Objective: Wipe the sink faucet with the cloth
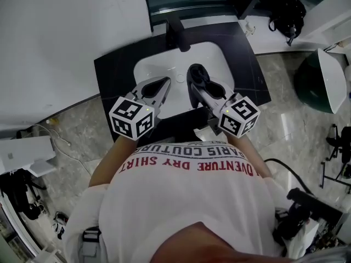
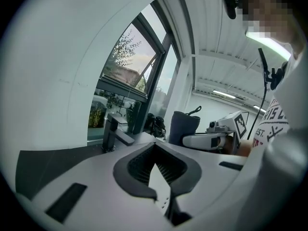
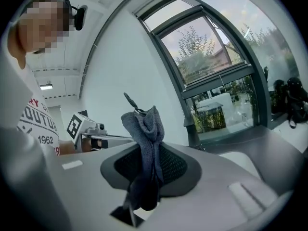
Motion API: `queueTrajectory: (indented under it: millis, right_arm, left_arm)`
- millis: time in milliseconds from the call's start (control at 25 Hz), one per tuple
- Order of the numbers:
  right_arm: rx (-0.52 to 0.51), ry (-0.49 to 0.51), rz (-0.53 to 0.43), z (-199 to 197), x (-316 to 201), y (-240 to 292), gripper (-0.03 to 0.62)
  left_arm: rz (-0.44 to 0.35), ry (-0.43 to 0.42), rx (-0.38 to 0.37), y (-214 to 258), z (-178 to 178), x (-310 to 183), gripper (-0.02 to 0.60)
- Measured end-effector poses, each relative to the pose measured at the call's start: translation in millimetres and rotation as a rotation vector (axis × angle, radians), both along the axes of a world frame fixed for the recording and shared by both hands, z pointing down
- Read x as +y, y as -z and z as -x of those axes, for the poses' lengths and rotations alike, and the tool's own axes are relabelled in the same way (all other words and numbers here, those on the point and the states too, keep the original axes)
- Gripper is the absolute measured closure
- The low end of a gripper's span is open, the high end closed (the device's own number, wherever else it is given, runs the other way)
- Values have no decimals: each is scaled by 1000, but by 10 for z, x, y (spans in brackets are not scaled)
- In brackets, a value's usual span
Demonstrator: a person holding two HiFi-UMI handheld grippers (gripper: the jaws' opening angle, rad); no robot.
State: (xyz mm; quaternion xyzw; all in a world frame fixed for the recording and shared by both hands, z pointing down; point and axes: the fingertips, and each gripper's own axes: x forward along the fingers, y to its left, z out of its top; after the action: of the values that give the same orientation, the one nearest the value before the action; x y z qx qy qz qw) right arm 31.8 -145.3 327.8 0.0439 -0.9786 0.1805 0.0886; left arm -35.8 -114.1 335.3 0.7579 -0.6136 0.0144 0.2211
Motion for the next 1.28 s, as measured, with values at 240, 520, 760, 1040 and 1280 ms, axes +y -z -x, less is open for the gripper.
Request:
queueTrajectory:
  millis: [240, 520, 760, 1040, 1280]
  right_arm:
    - [23, 57, 18, 236, -295, -121, 517]
    - [54, 138, -228, 472, -654, -38, 517]
    - [60, 211, -639, 949, -1038, 334, 517]
    - [198, 267, -1044, 1702, -1466, 231, 517]
    - [299, 352, -1140, 2173, -1642, -74, 517]
  left_arm:
    - [22, 46, 5, -34, 245, -269, 580]
    - [52, 73, 9, -142, 384, -483, 580]
    - [79, 115, 15, -232, 581, -557, 580]
    - [115, 185, 49, -428, 889, -559, 580]
    - [126, 220, 75, -578, 1061, -570, 580]
